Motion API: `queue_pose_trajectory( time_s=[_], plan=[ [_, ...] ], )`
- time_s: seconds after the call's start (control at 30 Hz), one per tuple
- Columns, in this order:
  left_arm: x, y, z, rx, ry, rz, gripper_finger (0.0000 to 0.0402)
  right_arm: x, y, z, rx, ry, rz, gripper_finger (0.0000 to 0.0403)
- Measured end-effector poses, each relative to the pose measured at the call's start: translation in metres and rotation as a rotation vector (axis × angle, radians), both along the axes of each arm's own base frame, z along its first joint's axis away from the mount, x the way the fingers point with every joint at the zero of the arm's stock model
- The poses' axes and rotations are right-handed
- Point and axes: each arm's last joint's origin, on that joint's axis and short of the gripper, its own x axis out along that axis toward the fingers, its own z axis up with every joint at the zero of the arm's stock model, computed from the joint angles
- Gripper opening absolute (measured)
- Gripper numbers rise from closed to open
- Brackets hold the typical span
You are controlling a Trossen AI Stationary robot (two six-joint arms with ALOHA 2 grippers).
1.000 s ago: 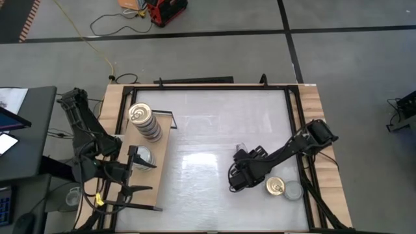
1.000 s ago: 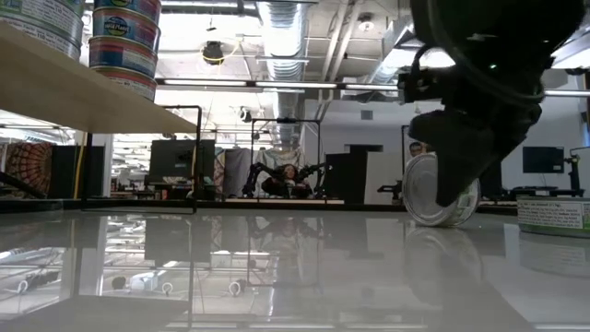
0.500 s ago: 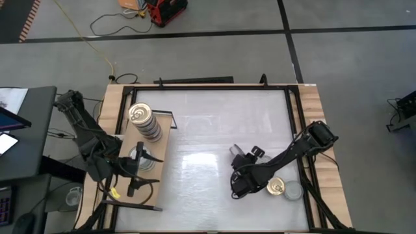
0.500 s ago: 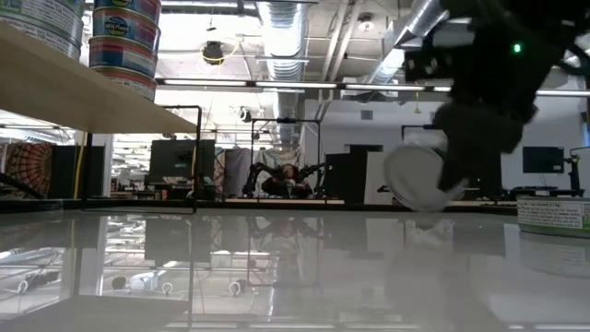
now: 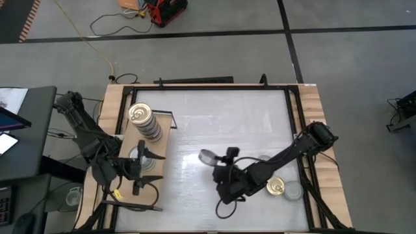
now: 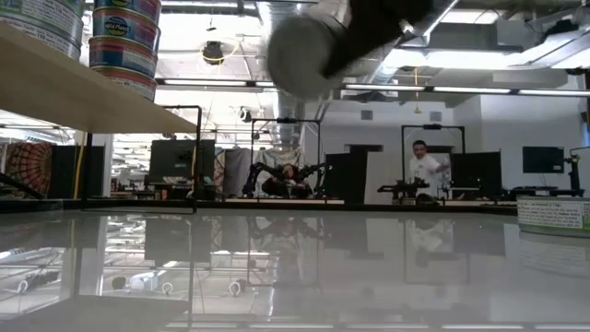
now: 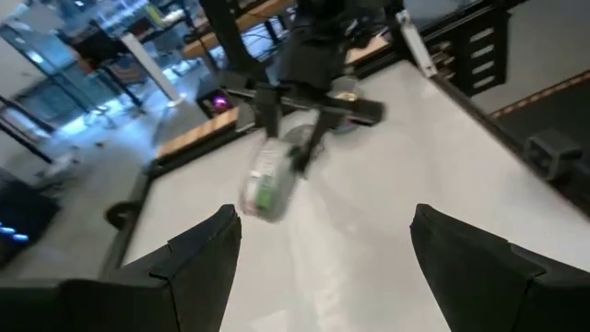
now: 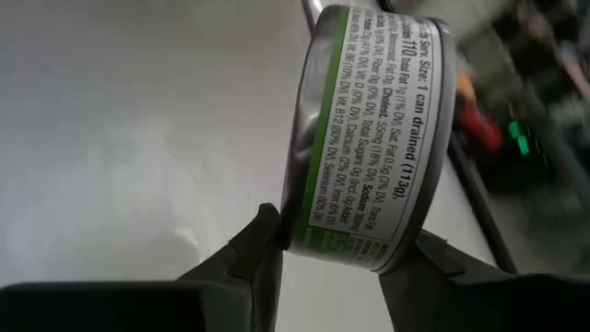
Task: Stack canned seafood by type on shelf
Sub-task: Stack the green tuna can on top of the green tuna can on the shelf
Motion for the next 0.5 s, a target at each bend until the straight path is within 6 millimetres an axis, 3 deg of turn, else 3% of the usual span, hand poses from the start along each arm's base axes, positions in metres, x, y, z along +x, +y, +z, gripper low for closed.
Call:
queue_pose_trajectory(
  time_s=[0.23,0.5],
  plan=[
    [0.014,-0.012,0.009,0.067,-0.006,0.05,0.0304,0.027,-0.001,0.019,-0.106,-0.096,0.15,0.017],
    [0.039,-0.014,0.011,0.123,0.06,0.103,0.0304,0.041,-0.003,0.035,-0.216,-0.157,0.241,0.017]
  ],
)
